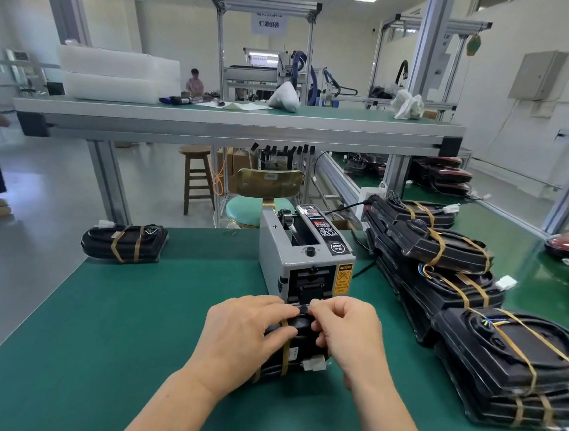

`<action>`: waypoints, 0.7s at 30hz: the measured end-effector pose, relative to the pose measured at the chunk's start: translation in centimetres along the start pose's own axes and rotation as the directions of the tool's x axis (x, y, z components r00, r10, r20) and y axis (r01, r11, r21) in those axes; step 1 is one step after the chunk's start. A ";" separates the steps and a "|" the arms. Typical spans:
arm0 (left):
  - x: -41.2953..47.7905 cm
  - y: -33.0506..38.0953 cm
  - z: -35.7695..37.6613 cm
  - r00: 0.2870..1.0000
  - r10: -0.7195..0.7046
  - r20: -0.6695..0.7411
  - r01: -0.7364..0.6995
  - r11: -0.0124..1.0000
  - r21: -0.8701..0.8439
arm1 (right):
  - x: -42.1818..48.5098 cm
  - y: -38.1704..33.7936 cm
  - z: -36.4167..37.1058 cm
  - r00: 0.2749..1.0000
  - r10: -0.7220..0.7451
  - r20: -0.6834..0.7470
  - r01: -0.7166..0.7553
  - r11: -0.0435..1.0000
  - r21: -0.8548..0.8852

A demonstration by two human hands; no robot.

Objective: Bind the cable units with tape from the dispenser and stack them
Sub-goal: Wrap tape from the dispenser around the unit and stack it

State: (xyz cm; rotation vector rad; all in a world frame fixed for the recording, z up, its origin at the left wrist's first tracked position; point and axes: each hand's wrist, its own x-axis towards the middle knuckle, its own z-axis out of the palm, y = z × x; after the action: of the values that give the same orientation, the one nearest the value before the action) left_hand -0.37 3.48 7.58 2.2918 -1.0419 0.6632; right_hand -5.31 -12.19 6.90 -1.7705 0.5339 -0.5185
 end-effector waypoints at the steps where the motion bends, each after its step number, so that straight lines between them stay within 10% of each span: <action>1: 0.0 0.0 0.0 1.000 0.004 0.003 -0.004 1.000 0.004 | 0.1 0.0 -0.2 0.999 -0.026 -0.045 0.023 0.998 -0.060; 10: 0.1 0.2 -0.3 0.997 0.013 0.082 -0.016 0.999 0.039 | 1.4 1.9 -0.7 0.994 -0.026 -0.102 0.003 0.975 -0.221; 21: 1.2 -0.5 0.1 0.925 -0.015 0.379 -0.023 0.995 0.094 | 4.4 1.4 -0.2 0.985 0.167 0.035 -0.170 0.971 0.166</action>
State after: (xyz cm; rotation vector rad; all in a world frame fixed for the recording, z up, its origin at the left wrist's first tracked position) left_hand 0.68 3.07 8.13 2.5685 -1.2083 0.2769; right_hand -2.01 -15.33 5.93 -1.5528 0.6021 -0.4131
